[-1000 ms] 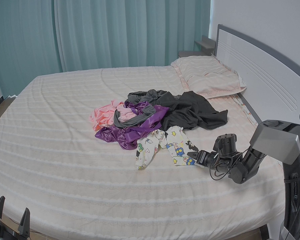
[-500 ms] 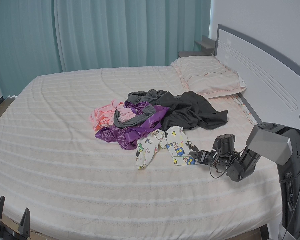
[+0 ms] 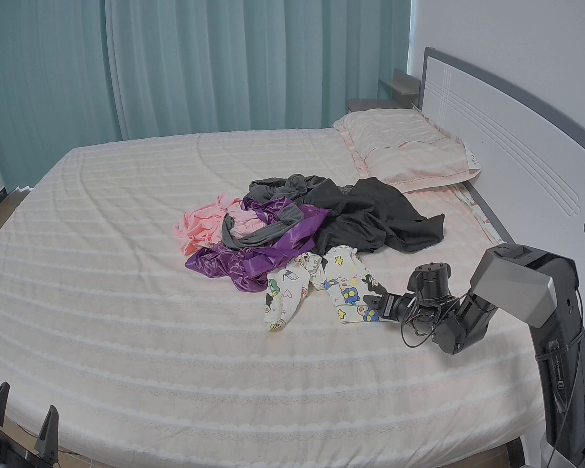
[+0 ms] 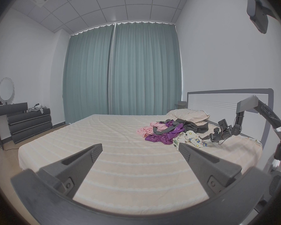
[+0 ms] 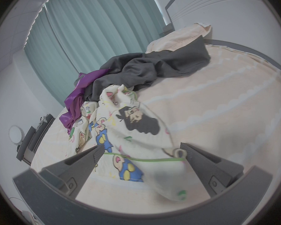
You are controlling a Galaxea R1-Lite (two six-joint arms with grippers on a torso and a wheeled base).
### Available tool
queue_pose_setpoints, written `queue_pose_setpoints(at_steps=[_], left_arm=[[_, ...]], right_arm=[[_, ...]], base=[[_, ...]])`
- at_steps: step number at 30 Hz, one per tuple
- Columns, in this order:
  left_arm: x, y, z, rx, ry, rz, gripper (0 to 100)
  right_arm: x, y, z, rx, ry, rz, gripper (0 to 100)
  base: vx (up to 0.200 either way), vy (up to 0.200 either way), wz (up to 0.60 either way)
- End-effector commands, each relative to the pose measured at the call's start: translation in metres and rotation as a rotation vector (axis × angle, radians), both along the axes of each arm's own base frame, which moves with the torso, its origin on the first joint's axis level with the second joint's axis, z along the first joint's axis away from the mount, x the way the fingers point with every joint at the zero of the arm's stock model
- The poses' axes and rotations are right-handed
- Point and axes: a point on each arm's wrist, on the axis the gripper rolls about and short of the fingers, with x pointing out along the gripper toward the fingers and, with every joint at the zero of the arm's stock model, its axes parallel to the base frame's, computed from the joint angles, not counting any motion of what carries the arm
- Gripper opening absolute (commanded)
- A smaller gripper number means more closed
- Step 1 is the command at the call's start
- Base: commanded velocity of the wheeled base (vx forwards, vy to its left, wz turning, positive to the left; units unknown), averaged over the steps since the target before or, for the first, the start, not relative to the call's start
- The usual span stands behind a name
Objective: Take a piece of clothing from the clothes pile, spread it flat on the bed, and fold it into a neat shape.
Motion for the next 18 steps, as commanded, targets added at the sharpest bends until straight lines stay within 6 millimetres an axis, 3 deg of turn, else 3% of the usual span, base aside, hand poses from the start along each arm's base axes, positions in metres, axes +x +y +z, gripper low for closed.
queue_pose_setpoints(at_steps=[1,3,4,12,18], left_arm=[[0.0,0.0,-0.005,0.0,0.0,0.002,100],[0.0,0.0,-0.005,0.0,0.0,0.0,100],[0.0,0.0,-0.005,0.0,0.0,0.0,100],[0.0,0.0,-0.005,0.0,0.0,0.002,100],[0.0,0.0,-0.005,0.0,0.0,0.0,100]], right_arm=[[0.004,0.022,-0.007,0.001,-0.005,0.046,100],[0.007,0.028,-0.007,-0.006,0.014,0.055,100],[0.008,0.03,-0.007,-0.008,0.02,0.06,0],[0.005,0.048,-0.005,-0.003,0.014,0.097,0],[-0.01,0.038,0.032,0.09,0.017,0.052,0]], base=[[0.0,0.0,0.0],[0.0,0.0,0.0],[0.0,0.0,0.0],[0.0,0.0,0.0],[0.0,0.0,0.0]])
